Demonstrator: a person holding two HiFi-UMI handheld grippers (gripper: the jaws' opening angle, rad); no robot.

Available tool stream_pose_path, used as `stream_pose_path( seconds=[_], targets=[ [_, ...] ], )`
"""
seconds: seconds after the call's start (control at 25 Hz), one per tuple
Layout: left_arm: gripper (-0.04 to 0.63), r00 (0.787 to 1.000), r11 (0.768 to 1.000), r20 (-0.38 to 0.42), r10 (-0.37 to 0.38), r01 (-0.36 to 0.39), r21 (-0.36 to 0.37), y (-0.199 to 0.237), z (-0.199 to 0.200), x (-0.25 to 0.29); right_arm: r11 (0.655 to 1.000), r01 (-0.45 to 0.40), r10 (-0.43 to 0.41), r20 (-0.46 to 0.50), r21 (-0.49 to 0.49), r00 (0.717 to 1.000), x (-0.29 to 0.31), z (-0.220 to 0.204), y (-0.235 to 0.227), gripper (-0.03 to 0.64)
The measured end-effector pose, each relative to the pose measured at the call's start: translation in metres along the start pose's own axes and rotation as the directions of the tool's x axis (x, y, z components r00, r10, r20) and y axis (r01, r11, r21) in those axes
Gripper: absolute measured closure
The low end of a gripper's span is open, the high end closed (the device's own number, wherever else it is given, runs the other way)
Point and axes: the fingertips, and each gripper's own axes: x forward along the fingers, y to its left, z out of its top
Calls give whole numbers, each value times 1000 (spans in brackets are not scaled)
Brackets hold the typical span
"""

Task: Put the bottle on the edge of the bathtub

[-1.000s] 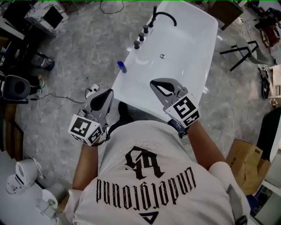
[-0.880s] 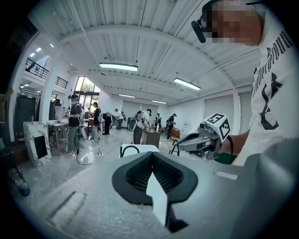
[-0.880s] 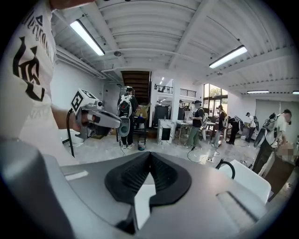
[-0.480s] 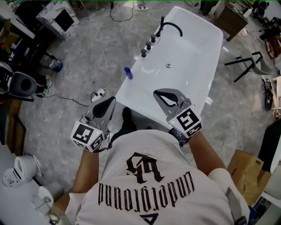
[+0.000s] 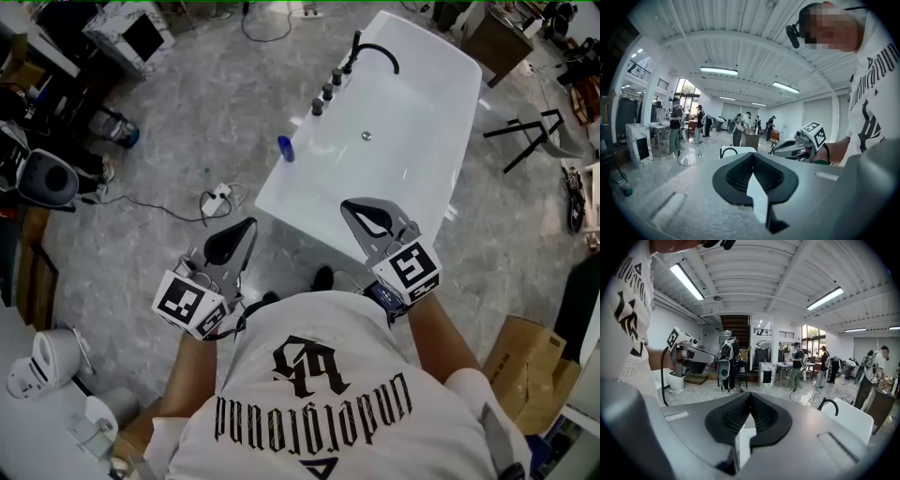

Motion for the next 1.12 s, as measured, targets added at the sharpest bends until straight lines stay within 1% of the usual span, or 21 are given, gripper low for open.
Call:
stream_pose_path(
  seconds=[0.08, 0.28, 0.56, 0.68, 0.8, 0.96, 1.12],
  targets=[
    [589, 1000, 1000, -2, -23, 23, 21, -3, -4, -12, 1000, 30, -30, 6, 4, 1000, -1, 2, 11, 615],
    [589, 998, 998, 13, -65, 64, 23, 4, -14, -61, 995, 98, -99, 24, 15, 995, 4, 19, 60, 615],
    [589, 995, 995, 15, -98, 98, 27, 13, -28, -149, 989, 145, -146, 40, 5, 989, 19, 39, 149, 615],
    [589, 993, 993, 30, -117, 116, 31, 11, -38, -179, 987, 160, -161, 32, 16, 987, 18, 40, 187, 616],
    [589, 990, 990, 25, -139, 138, 29, 7, -49, -201, 987, 161, -161, 8, 5, 987, 17, 36, 221, 615],
    [589, 987, 987, 21, -162, 162, 5, -4, -67, -221, 986, 169, -169, -7, -7, 986, 7, 34, 249, 615],
    [589, 988, 988, 22, -154, 154, -10, -19, -73, -235, 985, 170, -170, -1, -34, 985, -10, 42, 260, 615]
  ],
)
